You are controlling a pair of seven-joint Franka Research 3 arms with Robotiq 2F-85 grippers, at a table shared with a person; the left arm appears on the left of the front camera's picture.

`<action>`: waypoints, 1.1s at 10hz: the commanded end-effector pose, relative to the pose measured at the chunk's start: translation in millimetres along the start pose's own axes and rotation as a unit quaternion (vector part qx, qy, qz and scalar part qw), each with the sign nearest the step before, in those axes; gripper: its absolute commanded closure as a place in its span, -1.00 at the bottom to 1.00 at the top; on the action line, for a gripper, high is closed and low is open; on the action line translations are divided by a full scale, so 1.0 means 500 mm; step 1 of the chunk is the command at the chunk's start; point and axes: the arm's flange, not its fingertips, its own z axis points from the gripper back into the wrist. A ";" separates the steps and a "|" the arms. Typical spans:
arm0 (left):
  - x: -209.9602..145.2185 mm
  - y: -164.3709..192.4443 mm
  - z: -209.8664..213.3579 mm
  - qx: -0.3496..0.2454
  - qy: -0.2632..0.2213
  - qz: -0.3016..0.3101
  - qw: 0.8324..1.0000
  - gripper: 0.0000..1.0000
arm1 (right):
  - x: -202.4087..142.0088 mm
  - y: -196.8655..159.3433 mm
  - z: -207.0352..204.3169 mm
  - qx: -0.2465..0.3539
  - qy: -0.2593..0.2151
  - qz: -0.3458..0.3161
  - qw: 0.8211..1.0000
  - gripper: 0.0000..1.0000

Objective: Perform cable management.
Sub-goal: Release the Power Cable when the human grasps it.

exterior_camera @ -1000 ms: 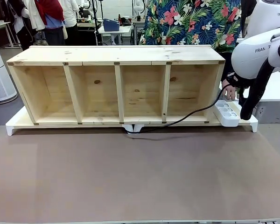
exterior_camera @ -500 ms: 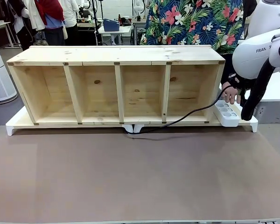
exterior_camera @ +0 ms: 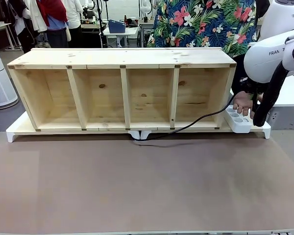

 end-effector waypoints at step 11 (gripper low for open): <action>0.000 0.002 0.001 0.001 -0.001 0.002 1.000 -1.00 | 0.003 0.005 0.003 0.003 0.016 -0.003 1.000 0.45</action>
